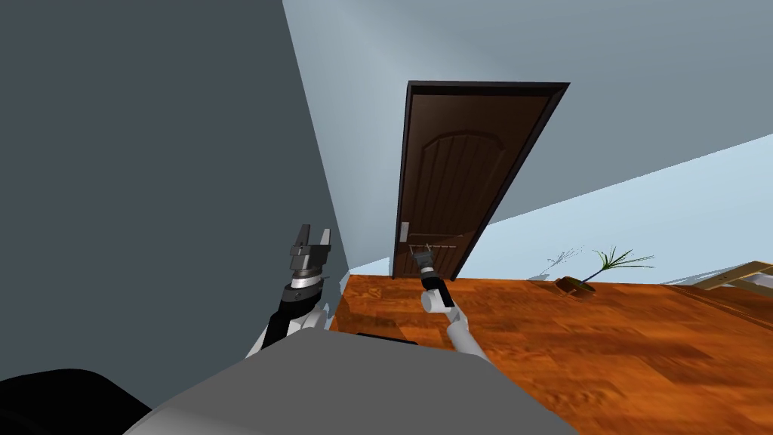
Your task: Pull the door open
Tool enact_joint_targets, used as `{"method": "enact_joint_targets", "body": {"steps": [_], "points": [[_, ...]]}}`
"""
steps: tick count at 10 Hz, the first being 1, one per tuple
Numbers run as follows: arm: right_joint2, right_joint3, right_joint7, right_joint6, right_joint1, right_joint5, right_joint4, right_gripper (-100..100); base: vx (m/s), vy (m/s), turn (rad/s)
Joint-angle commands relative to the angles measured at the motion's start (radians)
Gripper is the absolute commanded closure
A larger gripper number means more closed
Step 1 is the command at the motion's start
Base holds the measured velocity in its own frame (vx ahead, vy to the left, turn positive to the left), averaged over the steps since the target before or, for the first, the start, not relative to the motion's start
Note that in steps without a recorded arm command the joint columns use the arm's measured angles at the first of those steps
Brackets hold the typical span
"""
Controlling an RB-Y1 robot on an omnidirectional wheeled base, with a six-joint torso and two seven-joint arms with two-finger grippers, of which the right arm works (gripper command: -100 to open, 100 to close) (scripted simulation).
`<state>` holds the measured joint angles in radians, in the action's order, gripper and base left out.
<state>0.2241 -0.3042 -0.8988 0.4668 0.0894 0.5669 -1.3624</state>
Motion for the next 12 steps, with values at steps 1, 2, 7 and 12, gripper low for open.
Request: {"method": "enact_joint_targets", "body": {"steps": [1, 2, 7, 12], "points": [[0.007, -0.011, -0.035, -0.004, 0.020, 0.023, 0.037, -100, 0.085, 0.037, -0.026], [0.010, -0.017, -0.052, -0.006, 0.031, 0.035, 0.057, -100, 0.102, 0.044, -0.030], [0.028, -0.047, -0.139, -0.015, 0.085, 0.097, 0.157, -100, 0.094, 0.037, -0.023], [0.046, -0.076, -0.226, -0.025, 0.139, 0.157, 0.256, -100, 0.104, 0.034, -0.024]]}}
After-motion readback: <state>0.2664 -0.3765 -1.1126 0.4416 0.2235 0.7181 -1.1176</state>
